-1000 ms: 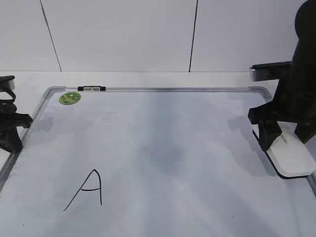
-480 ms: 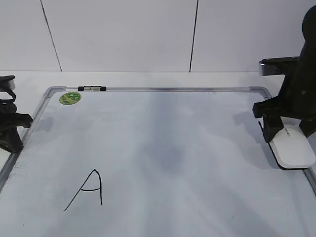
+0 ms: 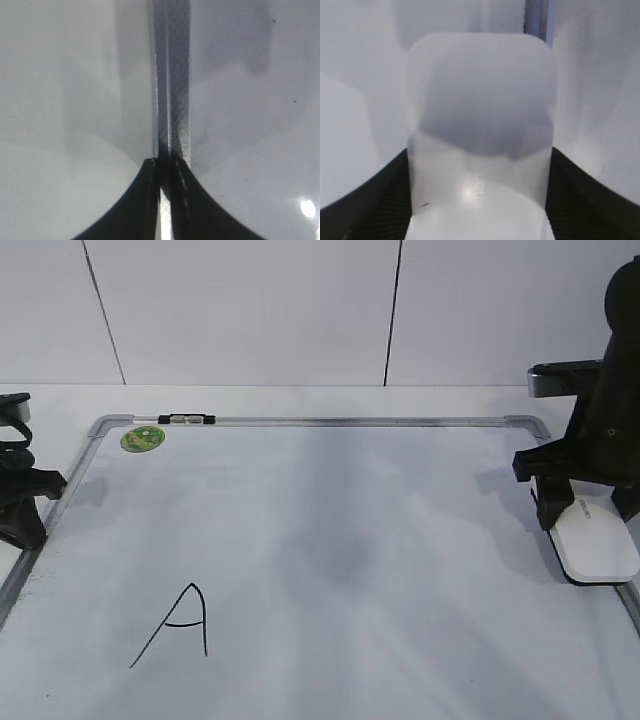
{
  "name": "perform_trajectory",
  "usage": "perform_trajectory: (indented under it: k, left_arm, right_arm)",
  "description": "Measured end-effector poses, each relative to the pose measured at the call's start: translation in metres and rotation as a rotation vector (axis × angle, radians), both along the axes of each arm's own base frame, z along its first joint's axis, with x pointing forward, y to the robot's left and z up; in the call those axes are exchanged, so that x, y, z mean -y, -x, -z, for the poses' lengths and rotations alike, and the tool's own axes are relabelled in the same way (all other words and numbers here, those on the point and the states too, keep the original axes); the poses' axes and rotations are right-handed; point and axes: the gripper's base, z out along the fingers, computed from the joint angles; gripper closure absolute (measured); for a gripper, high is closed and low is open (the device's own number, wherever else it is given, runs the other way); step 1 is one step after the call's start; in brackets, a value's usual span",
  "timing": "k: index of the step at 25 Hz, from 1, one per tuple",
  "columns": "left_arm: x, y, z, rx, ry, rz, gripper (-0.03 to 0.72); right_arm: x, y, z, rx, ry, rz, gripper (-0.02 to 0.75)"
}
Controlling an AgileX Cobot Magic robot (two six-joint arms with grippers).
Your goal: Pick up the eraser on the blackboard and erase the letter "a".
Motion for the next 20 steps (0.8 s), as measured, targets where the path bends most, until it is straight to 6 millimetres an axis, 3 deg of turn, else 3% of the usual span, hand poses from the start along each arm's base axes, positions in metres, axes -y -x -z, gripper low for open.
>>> perform_trajectory:
  k: [20]
  left_arm:
    - [0.0, 0.0, 0.0, 0.0, 0.0, 0.0, 0.657]
  right_arm:
    - [0.0, -0.01, 0.021, -0.005, 0.026, -0.016, 0.164]
